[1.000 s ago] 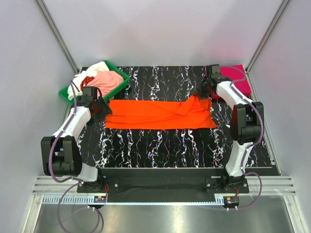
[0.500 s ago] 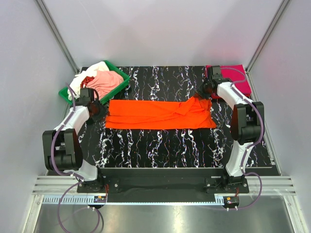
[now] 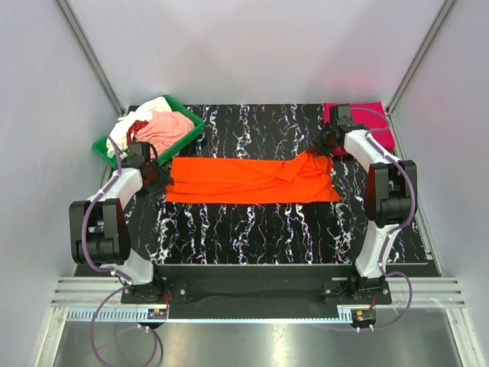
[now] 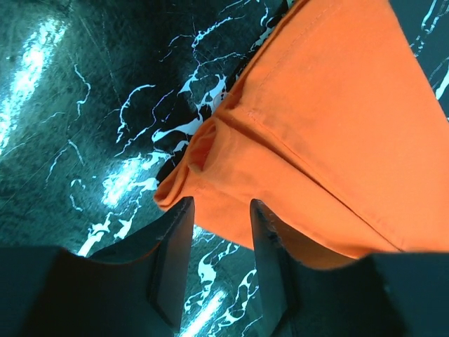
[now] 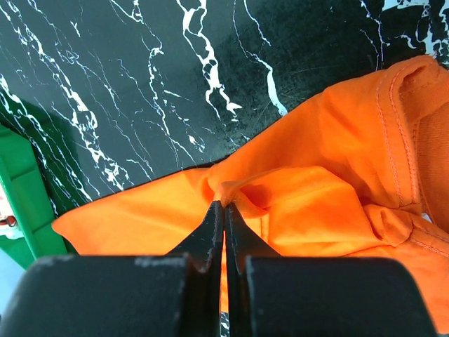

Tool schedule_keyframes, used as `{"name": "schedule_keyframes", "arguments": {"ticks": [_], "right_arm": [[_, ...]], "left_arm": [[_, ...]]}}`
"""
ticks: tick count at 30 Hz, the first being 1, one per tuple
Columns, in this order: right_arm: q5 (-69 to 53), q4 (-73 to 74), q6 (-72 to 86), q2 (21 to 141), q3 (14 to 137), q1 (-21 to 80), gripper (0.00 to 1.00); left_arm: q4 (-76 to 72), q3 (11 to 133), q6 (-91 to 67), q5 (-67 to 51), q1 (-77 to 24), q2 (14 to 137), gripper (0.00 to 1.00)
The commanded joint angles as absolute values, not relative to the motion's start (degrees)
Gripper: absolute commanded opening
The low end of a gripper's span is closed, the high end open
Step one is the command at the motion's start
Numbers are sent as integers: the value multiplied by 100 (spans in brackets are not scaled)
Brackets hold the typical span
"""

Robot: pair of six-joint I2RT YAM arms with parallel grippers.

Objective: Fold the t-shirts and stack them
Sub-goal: Fold the tshirt

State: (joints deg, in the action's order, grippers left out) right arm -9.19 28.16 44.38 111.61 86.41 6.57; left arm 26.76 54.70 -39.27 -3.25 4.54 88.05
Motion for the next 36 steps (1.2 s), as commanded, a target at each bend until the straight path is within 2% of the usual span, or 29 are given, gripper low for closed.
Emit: {"name": "schedule_keyframes", "arguments": {"ticks": [1,9,12,13,15,23,26,30,31,36], "right_arm": [[-1063,2654,4500,10916,8631,633,0],[-1081,2637,4535,10837,8631,624,0],[-1046,2646,4500,10811,8631,606,0],[-1020,2637,4500,10802,8622,598,0],[-958,2637,4491,10784,8605,589,0],[-835,2645,4448,10705,8543,501,0],[-748,2646,4421,10653,8490,483,0],[-791,2637,4403,10696,8490,466,0],[-887,2637,4403,10740,8499,466,0],[-1063,2637,4403,10854,8587,466,0]], "left_arm": [[2320,5520,-4051,-378,404,8982,41],[2189,5608,-4087,-396,360,9290,35],[2188,5686,-4052,-343,352,9273,21],[2197,5713,-4043,-343,352,9272,10],[2197,5774,-4052,-308,352,9290,0],[2320,6257,-4069,-158,343,9606,0],[2355,6363,-4069,-88,352,9756,6],[2434,6503,-4078,-88,352,9975,30],[2461,6539,-4052,-79,360,9984,34],[2663,6767,-3894,271,317,9704,42]]}}
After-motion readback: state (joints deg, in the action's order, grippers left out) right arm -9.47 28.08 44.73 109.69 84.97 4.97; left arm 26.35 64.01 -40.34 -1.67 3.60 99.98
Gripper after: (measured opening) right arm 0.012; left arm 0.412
